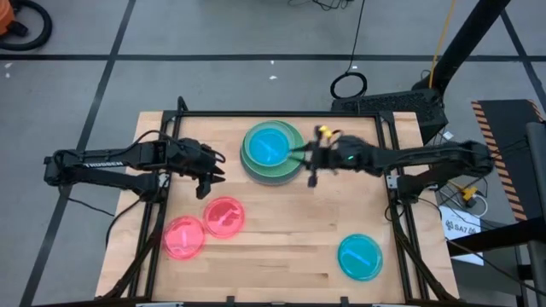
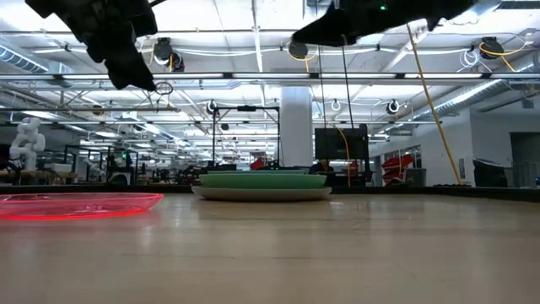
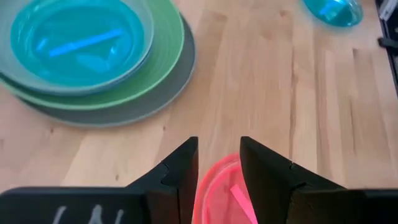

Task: Stack plastic plates
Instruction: Stack the pink plate on the blue plate

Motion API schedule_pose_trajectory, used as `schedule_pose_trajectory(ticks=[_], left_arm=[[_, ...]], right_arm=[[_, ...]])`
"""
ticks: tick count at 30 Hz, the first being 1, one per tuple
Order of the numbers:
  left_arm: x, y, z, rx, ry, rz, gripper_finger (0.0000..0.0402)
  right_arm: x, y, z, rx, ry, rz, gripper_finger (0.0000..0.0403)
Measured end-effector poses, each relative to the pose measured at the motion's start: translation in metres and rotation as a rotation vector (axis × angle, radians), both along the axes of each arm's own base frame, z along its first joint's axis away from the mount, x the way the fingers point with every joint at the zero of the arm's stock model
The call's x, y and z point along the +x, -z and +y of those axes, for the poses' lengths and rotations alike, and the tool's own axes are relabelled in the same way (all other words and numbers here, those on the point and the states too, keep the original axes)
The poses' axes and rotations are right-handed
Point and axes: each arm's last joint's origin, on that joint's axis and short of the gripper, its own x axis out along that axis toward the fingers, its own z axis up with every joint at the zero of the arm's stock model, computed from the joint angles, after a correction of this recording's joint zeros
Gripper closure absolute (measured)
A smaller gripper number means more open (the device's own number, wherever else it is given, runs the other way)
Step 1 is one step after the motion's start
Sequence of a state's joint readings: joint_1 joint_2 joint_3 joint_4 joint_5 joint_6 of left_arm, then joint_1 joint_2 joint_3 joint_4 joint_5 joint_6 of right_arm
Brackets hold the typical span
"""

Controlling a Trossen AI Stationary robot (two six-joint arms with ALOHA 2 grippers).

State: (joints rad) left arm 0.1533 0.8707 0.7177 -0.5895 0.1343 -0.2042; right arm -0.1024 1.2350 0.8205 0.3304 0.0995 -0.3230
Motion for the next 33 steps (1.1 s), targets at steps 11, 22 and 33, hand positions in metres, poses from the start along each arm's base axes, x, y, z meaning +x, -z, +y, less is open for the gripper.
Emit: schedule_pose_trajectory(ticks=[11,22,33], left_arm=[[0.009,0.019,0.005,-0.137,-0.141,0.162,0.0277],[0.024,0.060,-0.012,0.027,0.194,0.481,0.0277],[0.036,0.069,-0.022,0.118,0.216,0.489,0.0276]], right_arm=[[-0.041,0.006,-0.009,0.016,0.015,-0.049,0.0323],[-0.042,0.006,-0.014,-0.004,0.033,-0.044,0.0323],[-0.042,0.007,-0.014,-0.013,0.032,-0.031,0.0323]])
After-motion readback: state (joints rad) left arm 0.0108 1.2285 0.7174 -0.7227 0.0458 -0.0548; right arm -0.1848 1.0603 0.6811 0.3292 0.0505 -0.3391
